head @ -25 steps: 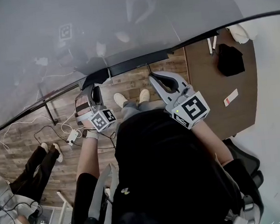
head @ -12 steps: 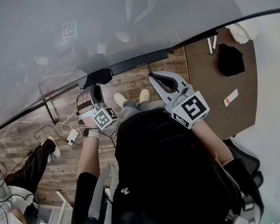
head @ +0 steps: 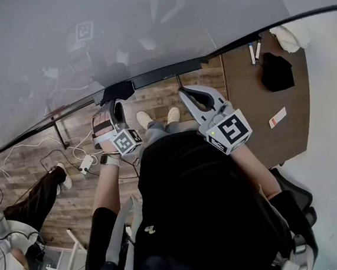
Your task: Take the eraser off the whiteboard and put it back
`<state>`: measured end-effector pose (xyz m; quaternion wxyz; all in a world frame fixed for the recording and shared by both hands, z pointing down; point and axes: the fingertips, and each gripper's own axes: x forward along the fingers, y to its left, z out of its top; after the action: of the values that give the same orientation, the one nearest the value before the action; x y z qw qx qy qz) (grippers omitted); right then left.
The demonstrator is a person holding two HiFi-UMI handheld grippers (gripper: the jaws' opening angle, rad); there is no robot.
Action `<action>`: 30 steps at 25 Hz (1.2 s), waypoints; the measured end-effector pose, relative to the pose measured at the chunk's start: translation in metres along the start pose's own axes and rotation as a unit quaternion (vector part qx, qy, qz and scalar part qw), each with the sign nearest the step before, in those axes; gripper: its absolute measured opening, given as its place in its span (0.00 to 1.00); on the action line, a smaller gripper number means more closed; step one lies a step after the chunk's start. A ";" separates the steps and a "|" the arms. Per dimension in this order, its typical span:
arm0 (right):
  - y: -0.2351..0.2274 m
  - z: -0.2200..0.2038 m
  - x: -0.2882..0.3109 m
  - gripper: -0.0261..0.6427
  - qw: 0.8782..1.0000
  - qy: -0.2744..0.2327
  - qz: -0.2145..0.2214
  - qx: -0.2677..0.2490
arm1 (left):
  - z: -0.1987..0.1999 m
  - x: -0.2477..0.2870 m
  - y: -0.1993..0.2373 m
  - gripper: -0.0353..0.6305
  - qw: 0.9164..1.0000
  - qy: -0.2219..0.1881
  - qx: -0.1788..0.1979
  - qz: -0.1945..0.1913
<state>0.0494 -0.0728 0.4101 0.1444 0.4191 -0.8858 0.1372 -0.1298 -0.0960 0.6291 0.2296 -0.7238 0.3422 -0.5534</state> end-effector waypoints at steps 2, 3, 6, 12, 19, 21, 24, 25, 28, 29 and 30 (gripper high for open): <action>0.001 0.000 0.000 0.06 1.000 0.000 0.002 0.001 | 0.000 -0.001 -0.001 0.28 1.000 -0.001 0.002 0.004; 0.001 0.000 0.000 0.07 1.000 -0.001 0.003 0.001 | 0.000 -0.003 -0.001 0.28 1.000 0.000 0.002 0.006; 0.003 0.000 0.000 0.06 1.000 -0.001 0.006 0.000 | 0.001 -0.007 0.000 0.28 1.000 0.001 -0.001 0.010; 0.007 -0.001 0.001 0.06 1.000 -0.004 0.014 -0.003 | -0.003 -0.016 0.006 0.27 0.999 0.003 -0.024 0.021; 0.014 0.003 0.003 0.06 0.999 -0.012 0.030 -0.007 | 0.003 -0.039 0.029 0.12 0.995 -0.015 -0.087 0.040; 0.016 0.005 0.004 0.06 0.999 -0.016 0.034 -0.009 | 0.007 -0.046 0.037 0.08 0.992 -0.026 -0.114 0.042; 0.017 0.008 0.005 0.06 0.999 -0.020 0.039 -0.008 | 0.016 -0.055 0.049 0.07 0.986 -0.043 -0.156 0.040; 0.017 0.009 0.006 0.06 0.999 -0.022 0.040 -0.007 | 0.020 -0.058 0.052 0.07 0.984 -0.048 -0.166 0.038; 0.019 0.014 0.007 0.06 0.999 -0.026 0.046 -0.010 | 0.030 -0.066 0.063 0.07 0.979 -0.064 -0.191 0.031; 0.019 0.015 0.006 0.07 0.998 -0.028 0.047 -0.010 | 0.035 -0.069 0.066 0.07 0.976 -0.070 -0.202 0.029; 0.019 0.016 0.006 0.06 0.998 -0.029 0.048 -0.010 | 0.039 -0.072 0.070 0.07 0.973 -0.077 -0.214 0.027</action>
<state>0.0283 -0.0712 0.3949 0.1160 0.3786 -0.9101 0.1222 -0.1203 -0.0899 0.5219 0.1101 -0.7869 0.4536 -0.4035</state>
